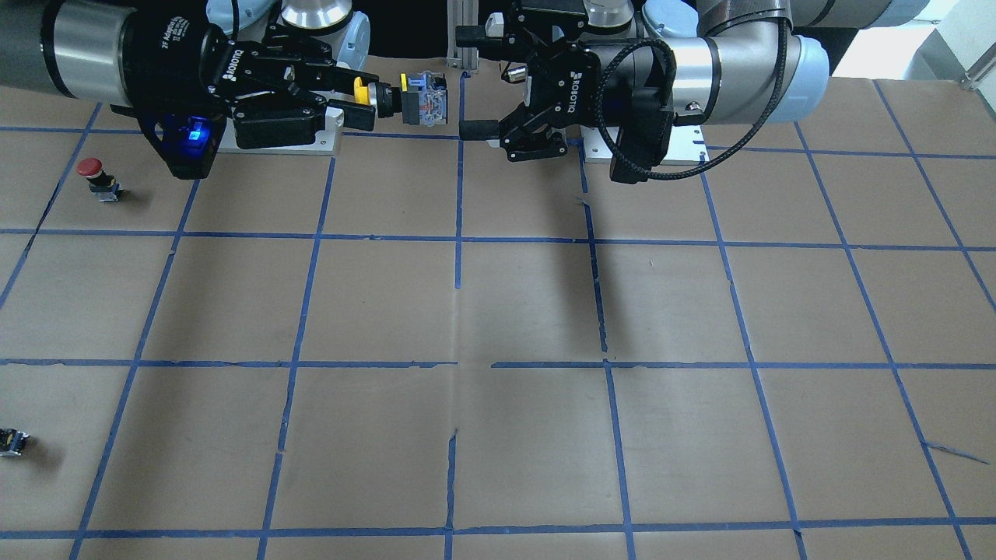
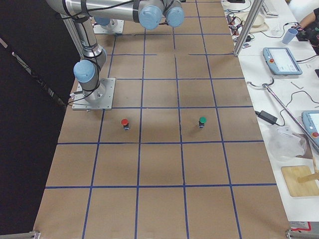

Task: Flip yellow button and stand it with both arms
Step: 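Close the right gripper on the button and open the left gripper, then carry the button away with the right gripper while the left gripper withdraws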

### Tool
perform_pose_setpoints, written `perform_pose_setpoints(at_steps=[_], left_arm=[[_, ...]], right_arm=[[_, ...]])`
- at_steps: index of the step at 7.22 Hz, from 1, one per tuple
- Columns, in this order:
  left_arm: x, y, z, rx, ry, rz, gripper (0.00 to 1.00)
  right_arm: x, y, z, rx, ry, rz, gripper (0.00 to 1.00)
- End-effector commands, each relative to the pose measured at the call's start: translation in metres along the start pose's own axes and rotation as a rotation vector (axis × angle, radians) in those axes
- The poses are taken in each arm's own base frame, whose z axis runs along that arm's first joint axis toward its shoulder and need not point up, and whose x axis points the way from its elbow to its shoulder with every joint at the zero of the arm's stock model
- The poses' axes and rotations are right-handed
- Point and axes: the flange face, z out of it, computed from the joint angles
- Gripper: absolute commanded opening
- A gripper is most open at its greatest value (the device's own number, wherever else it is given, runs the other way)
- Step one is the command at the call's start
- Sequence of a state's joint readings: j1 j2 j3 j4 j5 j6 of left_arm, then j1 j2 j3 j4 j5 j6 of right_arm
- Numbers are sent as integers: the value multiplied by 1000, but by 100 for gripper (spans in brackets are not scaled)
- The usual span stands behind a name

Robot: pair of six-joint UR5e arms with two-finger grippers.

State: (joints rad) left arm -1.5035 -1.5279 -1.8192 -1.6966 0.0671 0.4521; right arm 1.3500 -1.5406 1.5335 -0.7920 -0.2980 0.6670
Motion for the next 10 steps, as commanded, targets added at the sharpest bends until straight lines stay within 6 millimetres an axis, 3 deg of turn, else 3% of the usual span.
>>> perform_pose_setpoints(at_steps=[1, 2, 3, 5, 6, 7, 8, 10], left_arm=[[-5, -21, -23, -4, -323, 67, 99], [-11, -23, -25, -8, -364, 44, 99], [-17, -24, -29, -17, -464, 26, 99], [1, -30, -42, -44, -783, 15, 99], [31, -38, -51, -41, -902, -47, 99], [46, -39, -63, -96, -1127, -68, 99], [49, -44, -74, -122, -1314, -47, 100], [41, -33, -88, -156, -1496, -51, 99]], right_arm=[[-3, -6, -49, 125, 14, -45, 8], [-1, -12, -85, 240, 53, -73, 8], [4, -15, -104, 336, 111, -122, 9], [21, -43, -124, 515, 424, -354, 9], [27, -46, -130, 533, 538, -480, 9], [29, -54, -140, 574, 683, -621, 8], [35, -62, -151, 576, 876, -788, 8], [23, -69, -173, 604, 1114, -1115, 8]])
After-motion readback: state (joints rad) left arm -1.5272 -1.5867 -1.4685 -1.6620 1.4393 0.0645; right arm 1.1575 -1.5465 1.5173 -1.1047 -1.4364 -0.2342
